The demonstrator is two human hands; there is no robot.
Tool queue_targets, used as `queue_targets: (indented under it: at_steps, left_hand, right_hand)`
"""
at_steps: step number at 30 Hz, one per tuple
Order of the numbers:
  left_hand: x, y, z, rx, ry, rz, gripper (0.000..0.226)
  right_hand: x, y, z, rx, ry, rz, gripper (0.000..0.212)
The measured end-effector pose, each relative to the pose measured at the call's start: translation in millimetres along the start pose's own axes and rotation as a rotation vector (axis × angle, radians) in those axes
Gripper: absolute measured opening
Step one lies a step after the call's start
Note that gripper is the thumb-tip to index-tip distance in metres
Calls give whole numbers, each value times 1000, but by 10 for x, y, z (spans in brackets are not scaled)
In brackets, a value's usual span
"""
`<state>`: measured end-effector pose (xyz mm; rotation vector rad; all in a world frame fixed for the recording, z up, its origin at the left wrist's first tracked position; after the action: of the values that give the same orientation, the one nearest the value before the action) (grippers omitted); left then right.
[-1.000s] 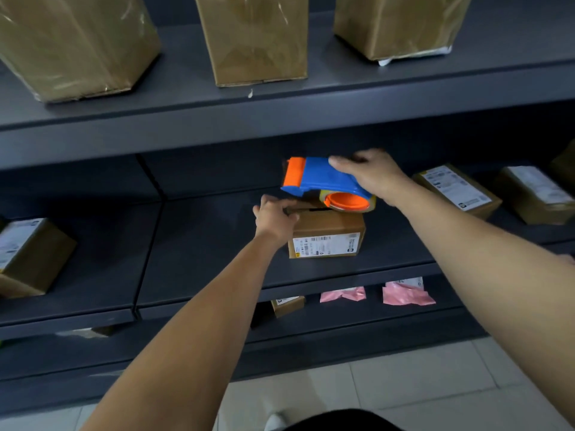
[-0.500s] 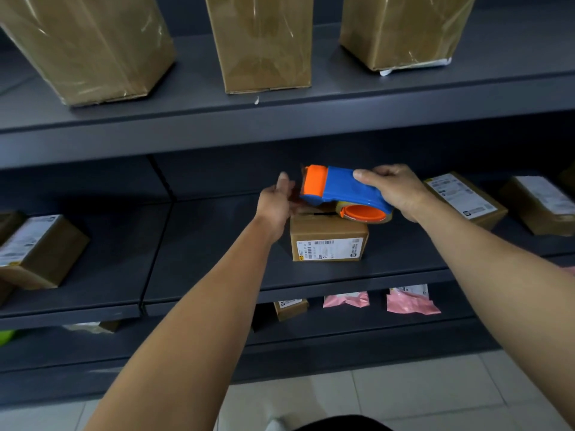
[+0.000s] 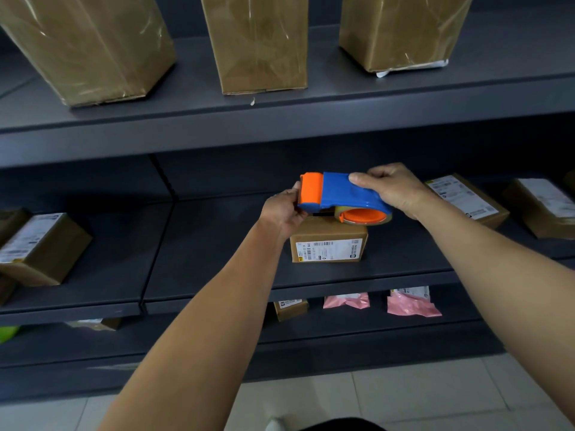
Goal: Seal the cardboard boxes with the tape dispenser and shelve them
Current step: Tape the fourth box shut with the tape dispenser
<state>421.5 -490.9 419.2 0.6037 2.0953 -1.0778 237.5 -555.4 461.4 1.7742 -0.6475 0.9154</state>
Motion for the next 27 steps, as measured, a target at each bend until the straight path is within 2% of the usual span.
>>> queue_targets:
  at_steps: [5,9,17,21,25,27]
  left_hand:
    - [-20,-82,22,-89,-36,106,15]
    - [-186,46,134,-160,-75,152,19]
    - [-294,56,140,-139,-84,131,7]
    - [-348,140,188,-149,-77,90,28]
    - [-308,198,219,-151,-35,83,12]
    - [-237,226,225,-147,-15,118,16]
  right_hand:
    - [183,120,2,18,57,-140,47]
    - [126,431,84,-4,49,-190,34]
    - [141,548,206,22,18,-244,35]
    - [203,441,237,47,0,-240,38]
    - [110,323,316,64,-36,-270,40]
    - [6,272,341,79,-66,-319,45]
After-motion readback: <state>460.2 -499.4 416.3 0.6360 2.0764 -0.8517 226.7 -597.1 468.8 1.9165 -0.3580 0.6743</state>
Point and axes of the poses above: each hand's wrist, its own z-axis towards the middle knuckle, its own y-axis out of the back of the hand, x = y × z, the point moved 2 cm from there along z, towards the middle knuckle, and after that the axes turned 8 degrees about -y, right-handed, at the moved point
